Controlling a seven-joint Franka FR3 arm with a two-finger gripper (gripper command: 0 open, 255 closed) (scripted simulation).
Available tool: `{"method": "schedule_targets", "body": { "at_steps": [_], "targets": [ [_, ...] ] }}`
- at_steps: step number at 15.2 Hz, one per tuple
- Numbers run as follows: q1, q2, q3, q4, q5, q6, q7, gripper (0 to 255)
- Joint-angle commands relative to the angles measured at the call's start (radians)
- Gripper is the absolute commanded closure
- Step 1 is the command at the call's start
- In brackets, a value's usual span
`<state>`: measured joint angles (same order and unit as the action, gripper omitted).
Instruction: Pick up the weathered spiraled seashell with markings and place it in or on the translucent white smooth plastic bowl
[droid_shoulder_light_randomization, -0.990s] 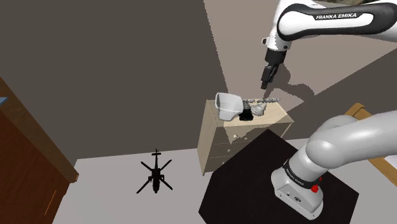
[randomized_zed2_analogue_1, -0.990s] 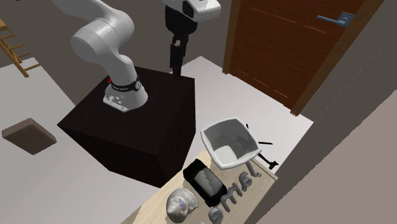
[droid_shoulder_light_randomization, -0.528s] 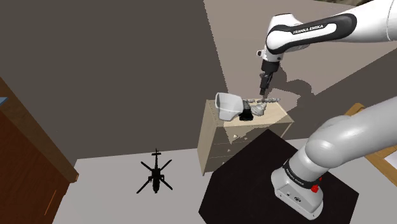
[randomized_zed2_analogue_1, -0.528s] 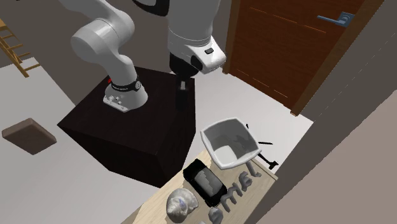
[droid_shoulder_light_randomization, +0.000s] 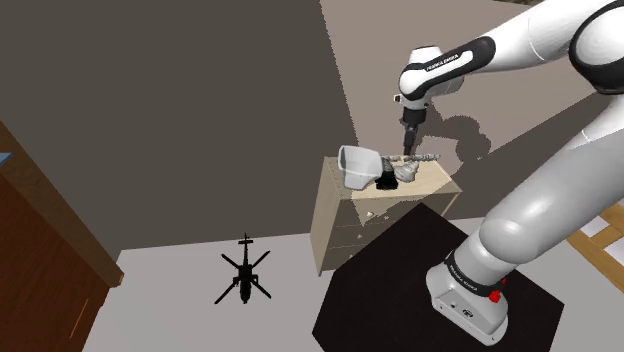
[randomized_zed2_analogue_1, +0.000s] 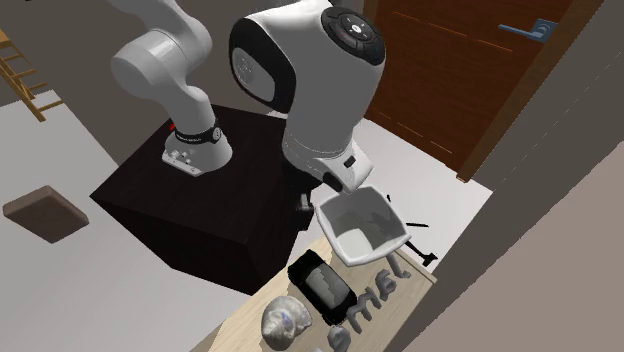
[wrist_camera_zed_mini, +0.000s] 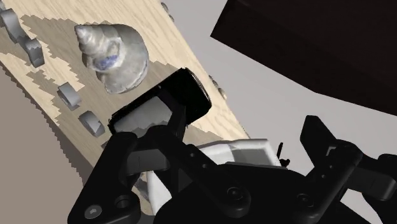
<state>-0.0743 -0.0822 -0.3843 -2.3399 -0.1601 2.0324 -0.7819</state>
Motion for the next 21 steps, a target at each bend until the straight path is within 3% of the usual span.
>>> {"method": "schedule_targets", "body": {
  "at_steps": [1,9,17,21],
  "targets": [
    [-0.01,0.087,-0.019,0.036,0.013,0.039,-0.064,0],
    [-0.078,0.431,-0.018,0.238,0.096,0.133,-0.276,0],
    [-0.175,0.752,0.03,0.511,0.138,0.148,-0.419,0],
    [-0.184,0.779,0.035,0.493,0.142,0.193,-0.422,0]
  ]
}}
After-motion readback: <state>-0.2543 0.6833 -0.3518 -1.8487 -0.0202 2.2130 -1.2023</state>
